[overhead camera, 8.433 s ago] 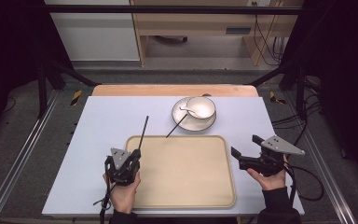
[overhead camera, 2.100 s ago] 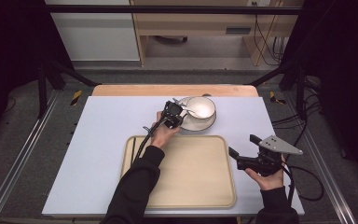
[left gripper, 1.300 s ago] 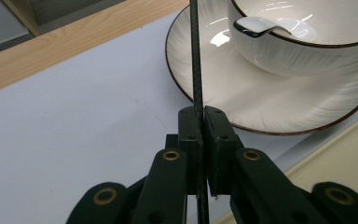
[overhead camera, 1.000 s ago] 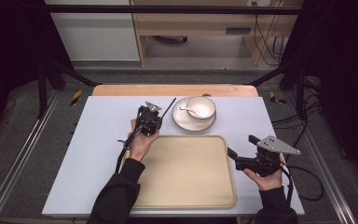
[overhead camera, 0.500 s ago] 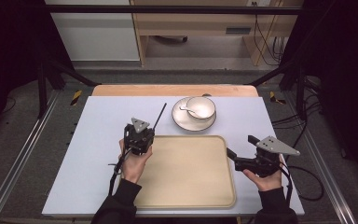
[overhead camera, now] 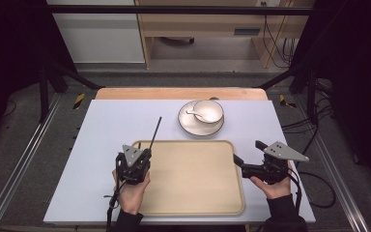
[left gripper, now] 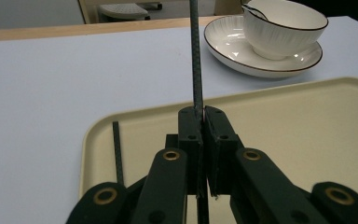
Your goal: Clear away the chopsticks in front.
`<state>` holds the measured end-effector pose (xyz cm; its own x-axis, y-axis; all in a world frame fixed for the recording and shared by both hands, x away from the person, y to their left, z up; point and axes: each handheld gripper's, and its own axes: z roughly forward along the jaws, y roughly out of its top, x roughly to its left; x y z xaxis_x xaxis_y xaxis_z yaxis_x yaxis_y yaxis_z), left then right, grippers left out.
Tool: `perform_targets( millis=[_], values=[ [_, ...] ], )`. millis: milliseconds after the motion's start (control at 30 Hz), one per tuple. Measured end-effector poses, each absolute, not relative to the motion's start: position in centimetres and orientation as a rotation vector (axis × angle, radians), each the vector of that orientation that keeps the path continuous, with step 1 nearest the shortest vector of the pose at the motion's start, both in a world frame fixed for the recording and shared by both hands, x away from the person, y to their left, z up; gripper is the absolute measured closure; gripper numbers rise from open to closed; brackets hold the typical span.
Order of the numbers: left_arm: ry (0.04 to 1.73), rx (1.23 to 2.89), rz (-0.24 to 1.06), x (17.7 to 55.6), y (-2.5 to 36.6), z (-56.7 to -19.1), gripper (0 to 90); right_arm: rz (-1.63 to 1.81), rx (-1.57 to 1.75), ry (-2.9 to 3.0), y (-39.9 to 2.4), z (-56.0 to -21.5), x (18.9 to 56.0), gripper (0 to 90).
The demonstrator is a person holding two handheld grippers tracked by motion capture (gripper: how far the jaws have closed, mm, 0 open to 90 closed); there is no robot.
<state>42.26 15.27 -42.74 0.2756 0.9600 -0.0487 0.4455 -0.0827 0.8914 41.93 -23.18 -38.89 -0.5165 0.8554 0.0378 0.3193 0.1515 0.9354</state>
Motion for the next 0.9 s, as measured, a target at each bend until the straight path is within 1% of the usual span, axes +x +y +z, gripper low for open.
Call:
perform_targets(
  millis=[167,433,533,900],
  values=[
    [1.344,1.618,0.744,40.6,16.0,-43.7,85.4,1.359,1.112,1.921,-23.1,-38.9,41.9,8.0],
    [1.395,1.594,0.759,38.4,16.7,-44.8,85.4,1.353,1.11,1.925,-23.0,-39.0,42.0,8.0],
    [1.427,1.58,0.741,38.0,17.1,-45.4,85.4,1.351,1.111,1.928,-22.9,-39.0,42.0,8.0],
    [1.503,1.642,0.707,38.7,16.5,-47.9,85.4,1.346,1.113,1.933,-22.8,-39.1,42.0,8.0]
  ],
)
